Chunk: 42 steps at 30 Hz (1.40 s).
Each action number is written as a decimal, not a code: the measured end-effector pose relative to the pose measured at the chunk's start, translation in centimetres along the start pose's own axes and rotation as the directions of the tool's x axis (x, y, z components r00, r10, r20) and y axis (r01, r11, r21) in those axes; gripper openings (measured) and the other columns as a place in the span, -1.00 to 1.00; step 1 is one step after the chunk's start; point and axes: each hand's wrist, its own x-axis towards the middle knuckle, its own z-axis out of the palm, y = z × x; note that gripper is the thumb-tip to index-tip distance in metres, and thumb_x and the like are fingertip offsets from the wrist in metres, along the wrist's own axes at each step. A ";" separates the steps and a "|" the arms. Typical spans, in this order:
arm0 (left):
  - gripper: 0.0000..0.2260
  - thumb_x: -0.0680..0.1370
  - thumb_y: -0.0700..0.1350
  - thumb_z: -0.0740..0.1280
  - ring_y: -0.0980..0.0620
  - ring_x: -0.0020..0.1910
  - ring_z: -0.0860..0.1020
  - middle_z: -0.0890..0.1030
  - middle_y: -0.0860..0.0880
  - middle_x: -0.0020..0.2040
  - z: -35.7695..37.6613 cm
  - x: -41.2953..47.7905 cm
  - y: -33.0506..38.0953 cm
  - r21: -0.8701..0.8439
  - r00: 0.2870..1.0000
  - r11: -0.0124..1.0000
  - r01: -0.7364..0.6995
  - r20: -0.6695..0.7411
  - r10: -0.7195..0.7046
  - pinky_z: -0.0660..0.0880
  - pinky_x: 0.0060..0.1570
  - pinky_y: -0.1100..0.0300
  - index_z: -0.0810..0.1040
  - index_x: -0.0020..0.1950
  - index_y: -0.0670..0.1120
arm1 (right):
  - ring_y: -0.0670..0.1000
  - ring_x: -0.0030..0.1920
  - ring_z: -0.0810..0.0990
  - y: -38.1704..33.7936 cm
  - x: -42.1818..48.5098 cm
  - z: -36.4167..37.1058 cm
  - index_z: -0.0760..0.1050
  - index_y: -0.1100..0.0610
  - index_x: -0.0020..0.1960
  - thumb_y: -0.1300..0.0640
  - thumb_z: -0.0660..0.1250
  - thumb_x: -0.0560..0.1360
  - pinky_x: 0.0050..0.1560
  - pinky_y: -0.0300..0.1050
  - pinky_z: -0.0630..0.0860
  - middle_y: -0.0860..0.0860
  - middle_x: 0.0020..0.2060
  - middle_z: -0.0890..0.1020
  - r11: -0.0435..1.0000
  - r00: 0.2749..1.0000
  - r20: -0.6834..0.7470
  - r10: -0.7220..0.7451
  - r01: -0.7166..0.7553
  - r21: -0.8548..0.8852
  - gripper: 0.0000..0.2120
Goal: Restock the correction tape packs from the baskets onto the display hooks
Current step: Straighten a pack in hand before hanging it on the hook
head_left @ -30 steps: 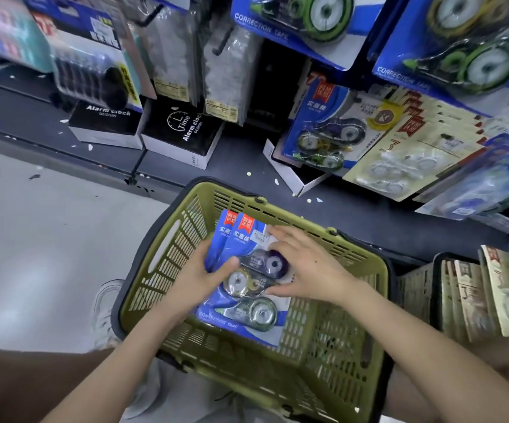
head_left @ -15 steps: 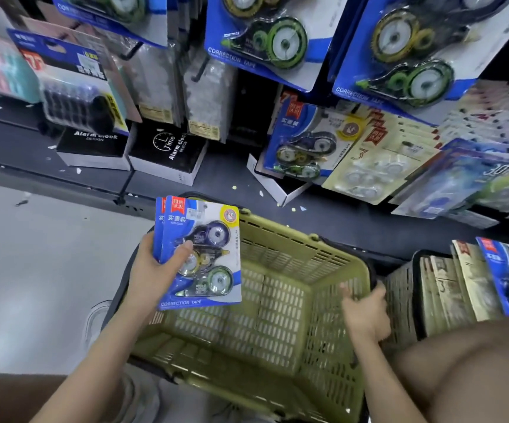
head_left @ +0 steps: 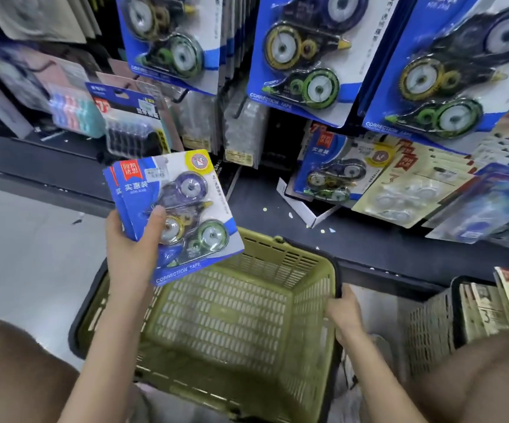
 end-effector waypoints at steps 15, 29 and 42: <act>-0.74 0.57 -0.08 0.39 0.39 -0.23 0.58 0.58 0.21 -0.06 -6.7 2.1 1.3 0.134 0.988 0.989 -0.062 -0.132 0.079 0.48 -0.28 0.45 0.42 0.22 0.02 | 0.00 0.16 0.56 -10.5 -6.5 15.5 0.29 0.01 0.47 0.26 0.11 0.68 -0.13 -0.30 0.56 0.04 0.31 0.54 0.906 0.817 0.536 -0.213 -0.040 0.421 -0.60; -0.70 0.53 -0.07 0.44 0.08 0.03 0.61 0.61 0.04 0.09 -3.1 -1.7 5.9 0.121 0.988 0.980 -0.155 0.043 0.151 0.52 0.09 0.11 0.47 0.21 0.03 | -0.01 0.08 0.61 -13.4 -8.2 7.0 0.47 0.16 0.33 0.01 0.13 0.68 -0.01 -0.29 0.53 0.12 0.21 0.62 0.895 0.730 0.548 -0.407 0.199 0.400 -0.66; -0.66 0.38 0.04 0.54 0.17 -0.03 0.63 0.66 0.19 -0.02 10.0 -12.7 15.1 -0.103 0.825 0.950 -0.293 0.475 0.306 0.53 0.02 0.16 0.49 0.06 0.21 | 0.05 -0.06 0.67 -16.7 -17.2 -18.4 0.53 0.10 0.18 0.21 0.48 0.45 0.03 0.01 0.59 0.17 -0.04 0.70 0.570 0.761 -0.086 -0.643 0.550 0.610 -0.68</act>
